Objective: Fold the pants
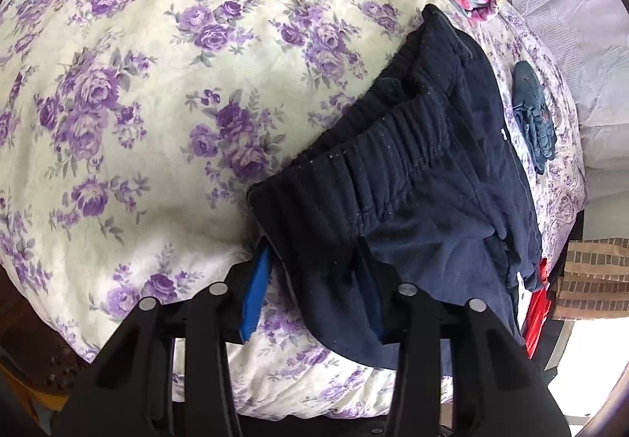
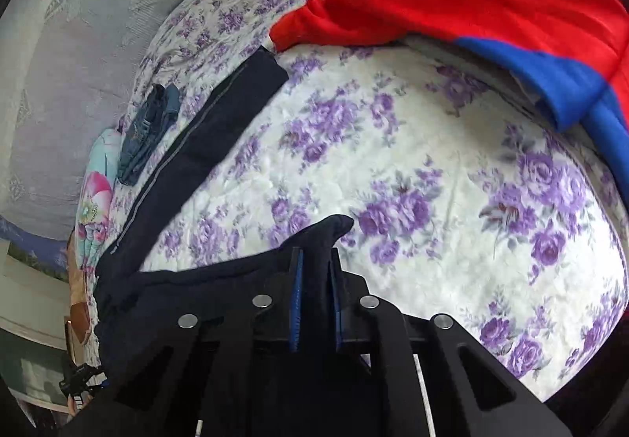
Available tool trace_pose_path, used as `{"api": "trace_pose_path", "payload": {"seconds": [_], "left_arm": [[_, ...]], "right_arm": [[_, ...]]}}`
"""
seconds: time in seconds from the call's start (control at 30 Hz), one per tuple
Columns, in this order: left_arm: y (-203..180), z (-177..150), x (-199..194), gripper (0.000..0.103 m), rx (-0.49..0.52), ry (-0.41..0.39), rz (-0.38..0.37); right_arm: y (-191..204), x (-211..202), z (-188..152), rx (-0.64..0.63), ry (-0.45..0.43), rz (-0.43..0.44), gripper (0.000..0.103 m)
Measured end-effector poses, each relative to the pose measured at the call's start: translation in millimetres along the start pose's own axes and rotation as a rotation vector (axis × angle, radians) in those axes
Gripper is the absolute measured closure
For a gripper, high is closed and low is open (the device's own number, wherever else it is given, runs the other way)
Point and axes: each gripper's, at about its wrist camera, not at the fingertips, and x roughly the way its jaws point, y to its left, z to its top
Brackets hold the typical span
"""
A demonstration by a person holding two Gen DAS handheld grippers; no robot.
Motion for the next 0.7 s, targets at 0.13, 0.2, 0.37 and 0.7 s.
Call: {"api": "trace_pose_path", "payload": {"seconds": [0.13, 0.2, 0.37, 0.7], "left_arm": [[14, -10, 6, 0.044, -0.076, -0.003, 0.002], [22, -16, 3, 0.037, -0.121, -0.008, -0.018], [8, -35, -29, 0.034, -0.036, -0.078, 0.135], [-86, -25, -24, 0.034, 0.145, -0.144, 0.042]], "right_arm": [[3, -3, 37, -0.071, 0.020, -0.074, 0.100], [-12, 23, 40, -0.087, 0.124, -0.163, 0.100], [-15, 5, 37, -0.007, 0.014, -0.103, 0.099], [41, 100, 109, 0.083, 0.052, 0.100, 0.059]]}}
